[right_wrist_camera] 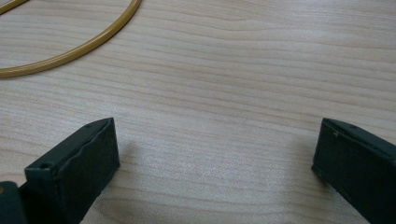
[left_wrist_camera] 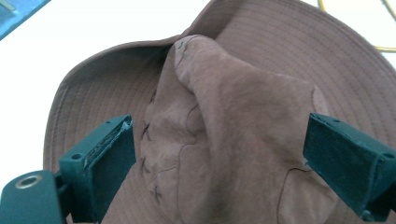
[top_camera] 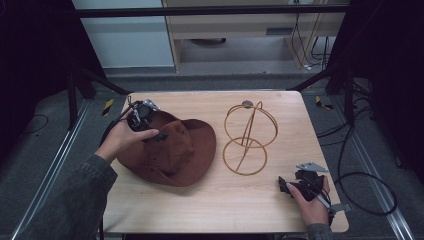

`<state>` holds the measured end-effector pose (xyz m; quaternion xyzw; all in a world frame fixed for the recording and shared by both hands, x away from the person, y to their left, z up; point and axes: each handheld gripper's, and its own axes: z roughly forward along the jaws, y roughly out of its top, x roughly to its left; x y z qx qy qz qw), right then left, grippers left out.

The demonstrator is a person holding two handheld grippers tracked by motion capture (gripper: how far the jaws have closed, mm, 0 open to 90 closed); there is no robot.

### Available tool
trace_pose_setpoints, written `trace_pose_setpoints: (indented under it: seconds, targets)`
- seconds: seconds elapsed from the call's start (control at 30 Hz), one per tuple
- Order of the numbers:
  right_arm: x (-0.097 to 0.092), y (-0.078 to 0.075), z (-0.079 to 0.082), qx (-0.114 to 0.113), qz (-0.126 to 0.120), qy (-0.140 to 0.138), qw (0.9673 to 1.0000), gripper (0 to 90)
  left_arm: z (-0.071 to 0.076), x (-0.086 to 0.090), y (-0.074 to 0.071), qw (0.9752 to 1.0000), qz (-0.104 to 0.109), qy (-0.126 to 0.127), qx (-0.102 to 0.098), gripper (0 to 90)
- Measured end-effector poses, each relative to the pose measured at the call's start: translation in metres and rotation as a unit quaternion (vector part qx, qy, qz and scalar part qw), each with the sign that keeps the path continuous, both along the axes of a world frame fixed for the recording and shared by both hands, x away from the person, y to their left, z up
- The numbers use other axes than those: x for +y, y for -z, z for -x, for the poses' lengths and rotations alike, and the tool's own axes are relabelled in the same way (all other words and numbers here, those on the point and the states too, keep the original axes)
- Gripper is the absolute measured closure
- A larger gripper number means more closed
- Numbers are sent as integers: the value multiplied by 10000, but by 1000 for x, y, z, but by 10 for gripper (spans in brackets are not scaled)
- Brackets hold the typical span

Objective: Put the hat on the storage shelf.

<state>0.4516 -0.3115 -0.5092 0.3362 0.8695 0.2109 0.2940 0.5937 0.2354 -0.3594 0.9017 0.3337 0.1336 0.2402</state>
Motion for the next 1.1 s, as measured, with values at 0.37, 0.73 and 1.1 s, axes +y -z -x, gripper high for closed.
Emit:
trace_pose_setpoints:
  seconds: [0.37,0.73,1.1]
  targets:
    - [0,0,0,0,0,-2,10000,5,0,-9,17,9995,-38,174,252,122]
    - [0,0,0,0,-1,-1,10000,4,-4,-11,26,9995,20,65,304,264]
    - [0,0,0,0,-2,0,10000,5,-4,-13,27,9996,-3,125,259,403]
